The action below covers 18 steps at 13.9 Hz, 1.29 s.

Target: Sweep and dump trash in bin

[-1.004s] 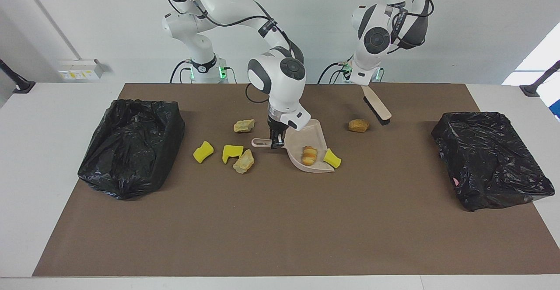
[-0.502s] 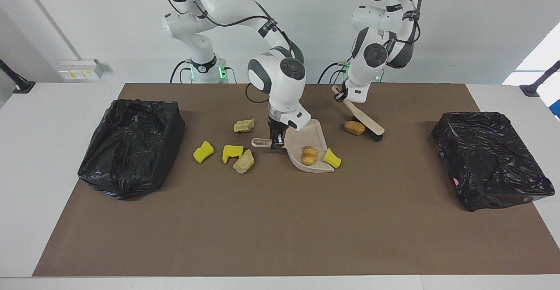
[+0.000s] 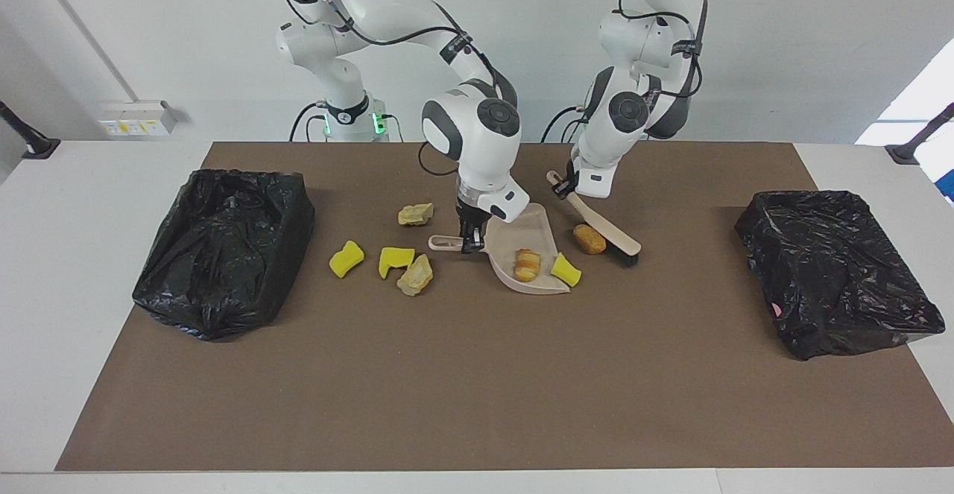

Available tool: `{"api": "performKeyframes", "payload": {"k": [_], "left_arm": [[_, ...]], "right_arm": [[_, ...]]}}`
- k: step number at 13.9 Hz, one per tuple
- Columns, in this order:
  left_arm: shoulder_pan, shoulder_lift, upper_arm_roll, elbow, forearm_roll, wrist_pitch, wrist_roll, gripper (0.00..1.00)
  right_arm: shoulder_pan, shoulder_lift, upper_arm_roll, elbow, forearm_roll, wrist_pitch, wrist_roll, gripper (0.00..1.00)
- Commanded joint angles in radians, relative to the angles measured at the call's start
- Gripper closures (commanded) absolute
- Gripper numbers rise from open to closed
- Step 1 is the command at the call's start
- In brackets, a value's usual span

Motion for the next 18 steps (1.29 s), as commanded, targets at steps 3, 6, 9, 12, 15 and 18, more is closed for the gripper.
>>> {"api": "performKeyframes", "payload": {"k": [3,6,9,12,15,18], "left_arm": [[-0.062,0.028,0.001,0.025,-0.024,0.041,0.346,1.0],[-0.085,0.02,-0.001,0.025,-0.024,0.003,0.407,1.0],[-0.085,0.028,-0.007,0.057,-0.045,-0.028,0.408,1.0],[-0.073,0.015,0.001,0.113,-0.052,-0.167,0.425,1.0],[-0.059,-0.024,0.01,0.16,-0.049,-0.287,0.416,1.0],[-0.047,-0.061,0.01,0.158,-0.027,-0.339,0.396,1.0]], "right_arm": [[0.002,-0.02,0.004,-0.041,-0.013,0.028,0.038,1.0],[0.002,-0.02,0.006,-0.042,-0.013,0.026,0.039,1.0],[0.001,-0.021,0.006,-0.039,-0.013,0.015,0.038,1.0],[0.001,-0.021,0.004,-0.041,-0.013,0.012,0.038,1.0],[-0.006,-0.023,0.006,-0.042,-0.011,0.012,0.035,1.0],[-0.015,-0.027,0.006,-0.042,-0.008,0.014,0.029,1.0]]}}
